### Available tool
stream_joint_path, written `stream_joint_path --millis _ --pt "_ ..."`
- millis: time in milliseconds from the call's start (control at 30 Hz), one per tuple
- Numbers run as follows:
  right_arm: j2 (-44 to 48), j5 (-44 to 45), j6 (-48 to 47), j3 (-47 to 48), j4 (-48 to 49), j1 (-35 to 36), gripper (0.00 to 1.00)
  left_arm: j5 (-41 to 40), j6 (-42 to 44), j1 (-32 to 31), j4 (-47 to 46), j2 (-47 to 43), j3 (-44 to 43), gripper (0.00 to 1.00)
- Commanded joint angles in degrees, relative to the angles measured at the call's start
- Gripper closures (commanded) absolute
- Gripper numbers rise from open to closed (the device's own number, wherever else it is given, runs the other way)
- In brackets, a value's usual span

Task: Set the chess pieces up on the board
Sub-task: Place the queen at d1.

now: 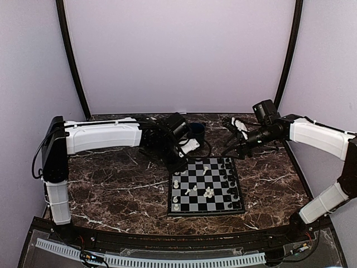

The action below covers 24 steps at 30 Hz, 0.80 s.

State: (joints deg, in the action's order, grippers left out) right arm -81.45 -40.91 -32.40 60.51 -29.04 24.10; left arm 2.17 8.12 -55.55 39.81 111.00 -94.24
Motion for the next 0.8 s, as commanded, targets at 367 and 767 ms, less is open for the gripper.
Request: stream_joint_path --millis 367,767 --pt "0.59 -0.5 -0.86 -0.65 1.19 -0.28 0.47 3.83 -1.96 4.03 2.44 3.98 -1.08 0.88" --pt "0.07 -0.27 -1.12 -0.83 1.13 -0.28 0.47 5.52 -1.79 4.39 0.64 6.32 0.42 0.88"
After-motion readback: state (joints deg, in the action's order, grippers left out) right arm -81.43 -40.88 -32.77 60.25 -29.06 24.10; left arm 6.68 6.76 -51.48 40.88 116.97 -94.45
